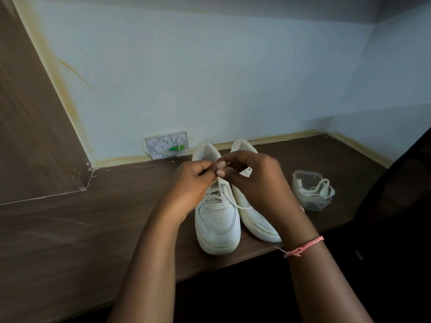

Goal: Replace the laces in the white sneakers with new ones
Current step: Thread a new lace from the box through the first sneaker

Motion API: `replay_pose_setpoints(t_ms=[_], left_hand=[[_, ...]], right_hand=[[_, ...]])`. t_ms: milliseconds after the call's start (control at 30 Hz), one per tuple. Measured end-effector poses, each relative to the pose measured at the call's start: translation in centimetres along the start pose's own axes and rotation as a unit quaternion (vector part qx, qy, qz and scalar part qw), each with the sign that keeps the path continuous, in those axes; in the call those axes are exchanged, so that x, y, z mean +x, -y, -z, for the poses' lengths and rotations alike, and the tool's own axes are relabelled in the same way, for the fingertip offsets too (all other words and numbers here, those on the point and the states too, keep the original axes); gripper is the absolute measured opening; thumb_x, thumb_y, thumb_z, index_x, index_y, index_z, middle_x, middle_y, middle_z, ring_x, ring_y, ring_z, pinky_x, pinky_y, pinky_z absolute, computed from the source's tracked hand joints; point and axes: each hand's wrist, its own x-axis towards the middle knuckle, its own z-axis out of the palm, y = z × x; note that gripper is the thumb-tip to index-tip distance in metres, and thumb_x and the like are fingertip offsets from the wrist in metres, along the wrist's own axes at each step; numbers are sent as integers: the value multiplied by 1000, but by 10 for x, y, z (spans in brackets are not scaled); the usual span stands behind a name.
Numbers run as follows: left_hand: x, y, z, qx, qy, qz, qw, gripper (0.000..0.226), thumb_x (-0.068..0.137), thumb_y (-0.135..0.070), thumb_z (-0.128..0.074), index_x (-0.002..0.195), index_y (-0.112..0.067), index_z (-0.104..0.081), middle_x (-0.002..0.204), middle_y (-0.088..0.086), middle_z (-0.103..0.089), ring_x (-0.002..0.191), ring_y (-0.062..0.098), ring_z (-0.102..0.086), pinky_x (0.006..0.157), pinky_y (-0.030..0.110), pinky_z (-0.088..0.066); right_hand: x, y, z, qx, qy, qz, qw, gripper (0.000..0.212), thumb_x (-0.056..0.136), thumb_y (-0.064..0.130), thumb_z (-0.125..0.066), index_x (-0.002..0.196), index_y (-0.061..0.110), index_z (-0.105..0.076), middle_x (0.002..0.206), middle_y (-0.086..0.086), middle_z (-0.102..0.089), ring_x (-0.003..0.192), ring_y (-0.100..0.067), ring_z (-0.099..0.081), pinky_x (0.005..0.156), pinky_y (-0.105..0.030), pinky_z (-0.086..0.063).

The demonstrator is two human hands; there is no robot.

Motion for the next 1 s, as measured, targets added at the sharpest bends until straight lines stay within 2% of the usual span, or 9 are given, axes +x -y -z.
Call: replay_pose_setpoints(t_ms=[100, 233, 300, 400, 500, 600, 733, 867, 1000], left_hand=[[0, -1, -1, -6, -2, 37, 999, 36, 99, -41, -49, 85, -18, -73, 54, -20, -55, 53, -8, -49, 59, 8, -40], [1, 4, 1, 14, 10, 32, 999, 34, 99, -37, -51, 98, -10, -73, 60, -14, -52, 56, -4, -46, 63, 15, -40], [2, 6, 5, 7, -12, 20, 1000, 23, 98, -30, -55, 92, -17, -73, 59, -17, -53, 56, -5, -47, 61, 12, -41], [3, 7, 9, 1, -44, -15, 999, 13, 93, -27, -63, 83, -26, -71, 62, -18, -61, 61, -5, -53, 62, 11, -42], [4, 10, 8, -26, -92, -37, 995, 6, 87, -22, -72, 81, -21, -73, 77, -7, -72, 78, 6, -66, 73, 18, -50], [5, 9, 5, -45, -115, -53, 991, 5, 83, -20, -75, 83, -15, -74, 81, -3, -74, 81, 7, -68, 75, 16, -51], [5, 8, 5, -65, -110, -52, 990, 13, 82, -23, -76, 84, -11, -75, 83, 2, -76, 86, 13, -71, 81, 21, -54], [2, 3, 3, -81, -97, -44, 991, 8, 82, -22, -75, 75, -17, -76, 76, -2, -75, 79, 6, -69, 72, 11, -50], [3, 2, 3, -69, -107, -38, 991, 12, 82, -26, -75, 72, -19, -76, 68, -1, -72, 72, 3, -66, 69, 7, -47]], right_hand=[[2, -4, -1, -20, -30, 22, 999, 14, 81, 28, -76, 94, 31, -76, 77, 12, -72, 78, 0, -64, 83, -45, -51], [4, -9, -1, -71, -92, 43, 992, 5, 79, 32, -71, 80, 28, -74, 72, 15, -70, 73, -7, -65, 76, -49, -51], [6, -13, -1, -99, -108, 44, 988, 2, 80, 27, -72, 79, 29, -71, 71, 16, -67, 74, -11, -63, 76, -51, -51], [5, -16, 2, -111, -117, 44, 986, 10, 82, 24, -73, 80, 32, -69, 70, 19, -62, 76, -11, -61, 79, -51, -50], [4, -13, 1, -126, -127, 35, 983, 7, 85, 29, -72, 88, 34, -69, 77, 21, -61, 90, -11, -55, 90, -41, -37], [4, -9, -5, -127, -125, 38, 983, 17, 84, 34, -73, 101, 33, -71, 86, 20, -66, 102, -13, -51, 86, -31, -20], [3, -7, -15, -82, -134, 75, 985, 8, 82, 30, -72, 89, 32, -75, 80, 19, -70, 92, -14, -58, 89, -36, -27], [4, -9, -18, -70, -134, 73, 986, 14, 81, 31, -73, 96, 33, -74, 83, 18, -69, 94, -13, -58, 88, -34, -25], [5, -9, -18, -106, -152, 109, 977, 10, 79, 32, -71, 88, 29, -74, 82, 15, -71, 92, -16, -60, 89, -42, -32]])
